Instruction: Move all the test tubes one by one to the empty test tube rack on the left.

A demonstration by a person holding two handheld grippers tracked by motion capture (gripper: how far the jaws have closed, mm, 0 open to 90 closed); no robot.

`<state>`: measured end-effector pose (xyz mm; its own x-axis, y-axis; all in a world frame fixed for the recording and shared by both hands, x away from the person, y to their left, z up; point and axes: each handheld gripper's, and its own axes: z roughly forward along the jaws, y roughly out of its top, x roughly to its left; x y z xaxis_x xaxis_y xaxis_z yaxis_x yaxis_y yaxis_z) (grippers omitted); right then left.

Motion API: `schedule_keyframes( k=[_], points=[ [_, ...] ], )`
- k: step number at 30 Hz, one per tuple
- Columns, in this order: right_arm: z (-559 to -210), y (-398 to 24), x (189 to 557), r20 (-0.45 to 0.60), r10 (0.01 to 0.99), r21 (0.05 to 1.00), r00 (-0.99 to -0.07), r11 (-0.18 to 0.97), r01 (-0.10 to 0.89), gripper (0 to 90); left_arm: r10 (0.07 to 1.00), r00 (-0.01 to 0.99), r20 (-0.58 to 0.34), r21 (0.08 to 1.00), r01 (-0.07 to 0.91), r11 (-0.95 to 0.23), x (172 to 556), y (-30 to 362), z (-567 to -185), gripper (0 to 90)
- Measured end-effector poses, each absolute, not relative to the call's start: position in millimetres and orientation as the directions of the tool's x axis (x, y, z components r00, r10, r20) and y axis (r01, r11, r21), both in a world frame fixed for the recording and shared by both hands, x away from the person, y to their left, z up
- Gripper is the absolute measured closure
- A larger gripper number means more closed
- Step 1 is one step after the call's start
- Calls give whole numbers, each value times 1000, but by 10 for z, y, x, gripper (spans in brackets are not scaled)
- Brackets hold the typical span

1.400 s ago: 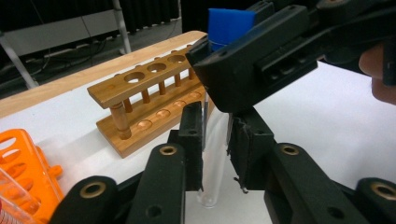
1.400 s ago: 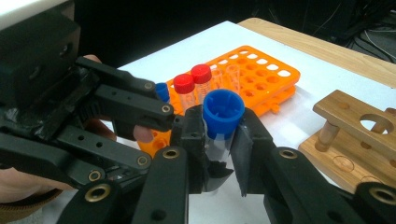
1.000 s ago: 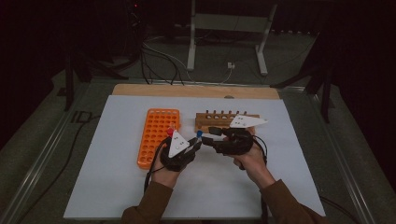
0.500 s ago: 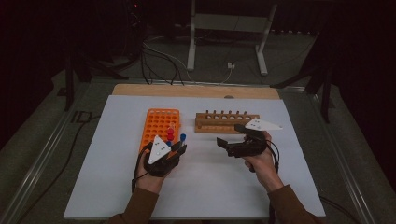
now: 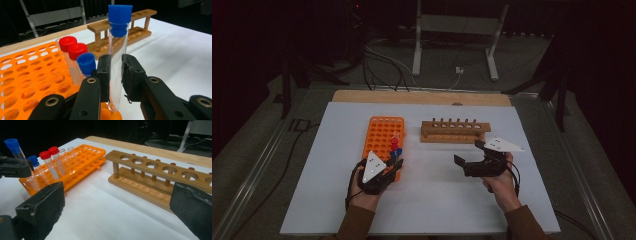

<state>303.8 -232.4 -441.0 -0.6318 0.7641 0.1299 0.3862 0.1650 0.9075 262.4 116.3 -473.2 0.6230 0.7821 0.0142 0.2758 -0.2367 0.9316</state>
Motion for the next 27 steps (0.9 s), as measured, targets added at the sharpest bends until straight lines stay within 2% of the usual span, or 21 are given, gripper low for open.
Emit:
schedule_keyframes(
  k=[8, 17, 27],
  points=[
    [-4467, -2407, 2949, 123, 764, 908, -634, 171, 382, 2, 806, 592, 24, 938, 265, -222, 2571, 1212, -4753, 774],
    [-4553, -2601, 2837, 135, 780, 903, -611, 156, 399, 2, 797, 602, 60, 875, 353, -332, 2565, 1235, -4945, 776],
    [-4680, -2868, 2685, 115, 823, 896, -556, 156, 415, 3, 810, 584, 47, 853, 399, -337, 2592, 1204, -4993, 780]
  ],
)
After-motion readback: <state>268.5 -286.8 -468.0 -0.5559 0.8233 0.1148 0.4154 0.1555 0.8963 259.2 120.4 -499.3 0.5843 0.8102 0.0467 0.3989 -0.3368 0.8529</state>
